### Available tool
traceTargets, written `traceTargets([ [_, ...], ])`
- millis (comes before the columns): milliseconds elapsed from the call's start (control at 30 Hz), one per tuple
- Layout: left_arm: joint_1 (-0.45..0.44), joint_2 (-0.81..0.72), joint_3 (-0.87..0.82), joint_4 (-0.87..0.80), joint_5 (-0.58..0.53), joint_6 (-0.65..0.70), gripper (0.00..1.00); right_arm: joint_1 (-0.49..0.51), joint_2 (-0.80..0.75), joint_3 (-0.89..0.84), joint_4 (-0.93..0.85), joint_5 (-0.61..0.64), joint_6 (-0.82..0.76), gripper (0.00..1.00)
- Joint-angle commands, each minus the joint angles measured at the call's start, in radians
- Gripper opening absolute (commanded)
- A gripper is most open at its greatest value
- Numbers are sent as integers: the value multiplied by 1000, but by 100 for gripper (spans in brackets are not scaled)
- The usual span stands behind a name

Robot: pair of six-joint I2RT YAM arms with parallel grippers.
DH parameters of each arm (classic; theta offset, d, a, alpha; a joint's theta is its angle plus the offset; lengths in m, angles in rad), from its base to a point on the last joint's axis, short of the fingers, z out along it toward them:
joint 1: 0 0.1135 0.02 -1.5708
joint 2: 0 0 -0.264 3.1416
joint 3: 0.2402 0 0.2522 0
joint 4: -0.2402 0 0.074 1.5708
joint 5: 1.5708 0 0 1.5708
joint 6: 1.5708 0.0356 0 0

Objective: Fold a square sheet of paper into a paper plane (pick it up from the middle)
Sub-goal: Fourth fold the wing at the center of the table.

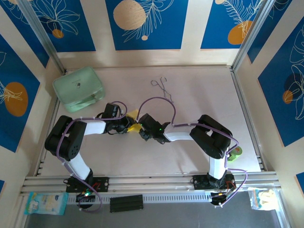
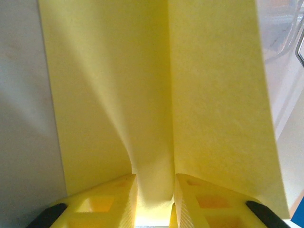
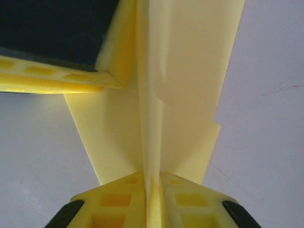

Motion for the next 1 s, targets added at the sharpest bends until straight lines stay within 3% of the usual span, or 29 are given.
traceTargets([
  [0, -9, 7, 8, -30, 8, 3, 28, 7, -15, 18, -4, -3, -1, 11],
  [367, -9, 3, 3, -35, 5, 6, 28, -20, -30, 10, -11, -92, 34, 3],
  [967, -9, -31, 15, -102, -26, 48, 29, -90, -46, 12, -33, -303, 122, 2],
])
